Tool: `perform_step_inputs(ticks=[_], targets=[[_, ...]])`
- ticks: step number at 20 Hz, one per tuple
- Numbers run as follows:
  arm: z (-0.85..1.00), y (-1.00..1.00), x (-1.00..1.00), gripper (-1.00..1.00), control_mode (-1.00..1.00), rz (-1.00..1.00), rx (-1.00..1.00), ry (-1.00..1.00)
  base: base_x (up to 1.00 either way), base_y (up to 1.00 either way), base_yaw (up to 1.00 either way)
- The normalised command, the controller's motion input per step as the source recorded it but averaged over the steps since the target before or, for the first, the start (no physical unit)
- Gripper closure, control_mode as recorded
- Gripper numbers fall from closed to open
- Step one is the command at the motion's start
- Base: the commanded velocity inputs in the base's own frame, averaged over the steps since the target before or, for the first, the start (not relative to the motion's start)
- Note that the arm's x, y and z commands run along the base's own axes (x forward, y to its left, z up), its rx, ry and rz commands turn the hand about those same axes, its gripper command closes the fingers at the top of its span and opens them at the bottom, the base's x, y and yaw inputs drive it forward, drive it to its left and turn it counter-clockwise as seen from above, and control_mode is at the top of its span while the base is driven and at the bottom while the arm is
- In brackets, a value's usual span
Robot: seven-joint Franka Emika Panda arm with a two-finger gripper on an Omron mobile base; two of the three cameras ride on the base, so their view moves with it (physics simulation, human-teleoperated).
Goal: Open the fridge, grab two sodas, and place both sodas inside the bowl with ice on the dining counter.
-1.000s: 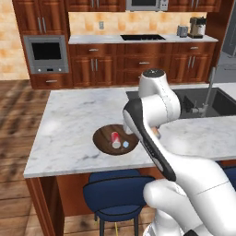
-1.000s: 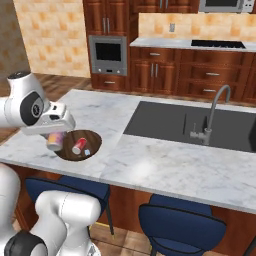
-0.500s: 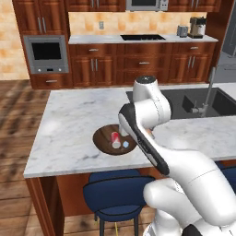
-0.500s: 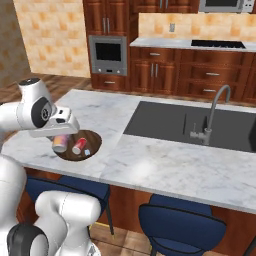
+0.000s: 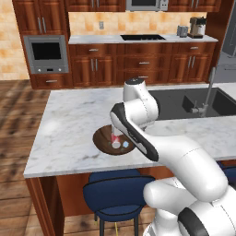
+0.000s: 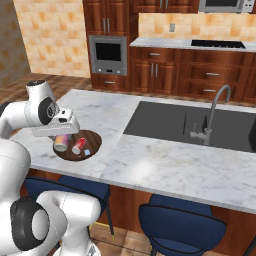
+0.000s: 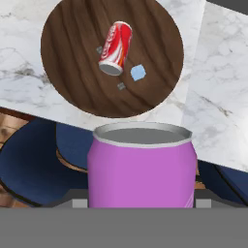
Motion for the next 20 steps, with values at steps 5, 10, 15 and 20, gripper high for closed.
perform_step_inputs(ticks=[5,10,15,20], targets=[[-0.27,0.01,0.39,1.0,-1.0,0.0,0.0,0.05,0.0,0.0,0.0],[-0.27,0.0,0.35,1.0,-1.0,0.0,0.0,0.05,0.0,0.0,0.0],[-0.28,0.0,0.3,1.0,-1.0,0.0,0.0,0.05,0.0,0.0,0.0],[-0.28,0.0,0.29,1.0,-1.0,0.0,0.0,0.05,0.0,0.0,0.0]])
